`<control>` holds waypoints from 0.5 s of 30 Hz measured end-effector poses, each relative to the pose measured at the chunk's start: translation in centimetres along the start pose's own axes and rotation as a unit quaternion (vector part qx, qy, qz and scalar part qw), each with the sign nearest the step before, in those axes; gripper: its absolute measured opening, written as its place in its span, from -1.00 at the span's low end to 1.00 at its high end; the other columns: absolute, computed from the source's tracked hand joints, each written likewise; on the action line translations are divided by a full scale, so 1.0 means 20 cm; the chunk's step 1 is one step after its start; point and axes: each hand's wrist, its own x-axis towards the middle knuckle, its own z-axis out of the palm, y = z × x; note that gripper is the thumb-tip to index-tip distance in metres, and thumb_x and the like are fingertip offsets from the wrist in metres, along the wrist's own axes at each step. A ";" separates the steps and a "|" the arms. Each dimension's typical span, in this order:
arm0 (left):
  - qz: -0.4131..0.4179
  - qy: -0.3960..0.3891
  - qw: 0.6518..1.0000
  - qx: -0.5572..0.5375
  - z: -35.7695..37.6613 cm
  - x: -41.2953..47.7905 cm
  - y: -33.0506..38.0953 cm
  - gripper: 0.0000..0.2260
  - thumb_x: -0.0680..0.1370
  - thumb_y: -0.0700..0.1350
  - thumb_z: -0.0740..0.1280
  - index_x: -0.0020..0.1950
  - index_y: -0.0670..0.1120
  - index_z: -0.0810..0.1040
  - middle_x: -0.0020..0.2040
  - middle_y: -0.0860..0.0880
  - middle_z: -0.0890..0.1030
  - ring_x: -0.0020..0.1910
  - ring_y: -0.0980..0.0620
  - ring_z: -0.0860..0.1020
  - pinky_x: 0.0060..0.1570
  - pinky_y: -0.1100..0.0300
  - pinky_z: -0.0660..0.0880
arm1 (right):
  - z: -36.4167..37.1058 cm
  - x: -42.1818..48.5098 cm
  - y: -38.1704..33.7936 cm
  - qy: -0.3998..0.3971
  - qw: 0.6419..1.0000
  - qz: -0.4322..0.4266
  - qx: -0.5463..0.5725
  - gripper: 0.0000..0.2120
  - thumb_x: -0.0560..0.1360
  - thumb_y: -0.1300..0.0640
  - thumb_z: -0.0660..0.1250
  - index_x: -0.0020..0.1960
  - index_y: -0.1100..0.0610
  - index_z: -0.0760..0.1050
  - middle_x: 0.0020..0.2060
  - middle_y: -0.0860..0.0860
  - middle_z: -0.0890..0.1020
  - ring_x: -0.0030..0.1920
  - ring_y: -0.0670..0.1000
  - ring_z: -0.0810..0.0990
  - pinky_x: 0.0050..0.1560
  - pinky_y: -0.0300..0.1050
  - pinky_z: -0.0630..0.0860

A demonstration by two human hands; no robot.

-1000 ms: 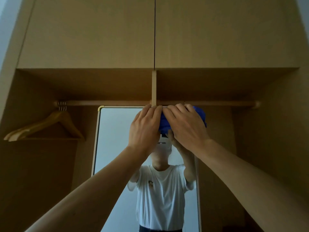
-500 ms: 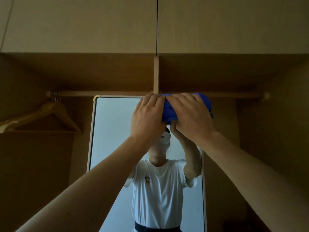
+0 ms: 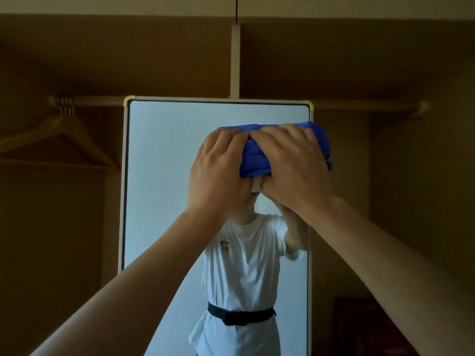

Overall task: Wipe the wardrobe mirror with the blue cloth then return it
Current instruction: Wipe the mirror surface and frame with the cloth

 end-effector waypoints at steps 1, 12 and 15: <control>0.000 -0.002 1.000 -0.001 0.00 -0.03 0.00 -0.56 0.41 -0.17 0.48 0.28 -0.17 0.59 0.20 -0.07 0.61 0.26 -0.10 0.52 0.25 0.07 0.49 | 0.01 -0.03 -0.01 0.001 1.000 -0.001 0.000 -0.50 0.37 0.10 0.45 0.31 0.12 0.53 0.19 0.03 0.64 0.21 0.12 0.55 0.30 0.06 0.35; -0.020 -0.027 0.999 -0.017 0.00 -0.35 0.03 -0.52 0.41 -0.15 0.52 0.31 -0.24 0.60 0.26 -0.14 0.62 0.35 -0.18 0.52 0.33 -0.02 0.48 | 0.03 -0.32 -0.14 -0.005 1.000 -0.002 0.017 -0.54 0.42 0.16 0.40 0.32 0.14 0.54 0.21 0.04 0.63 0.22 0.13 0.55 0.26 0.02 0.32; -0.021 -0.021 1.000 -0.009 0.01 -0.46 0.04 -0.58 0.45 -0.26 0.48 0.30 -0.26 0.60 0.26 -0.17 0.62 0.34 -0.20 0.52 0.35 -0.02 0.47 | 0.02 -0.42 -0.19 -0.015 1.000 0.003 0.025 -0.55 0.44 0.17 0.35 0.32 0.15 0.53 0.22 0.05 0.62 0.23 0.15 0.54 0.26 0.03 0.32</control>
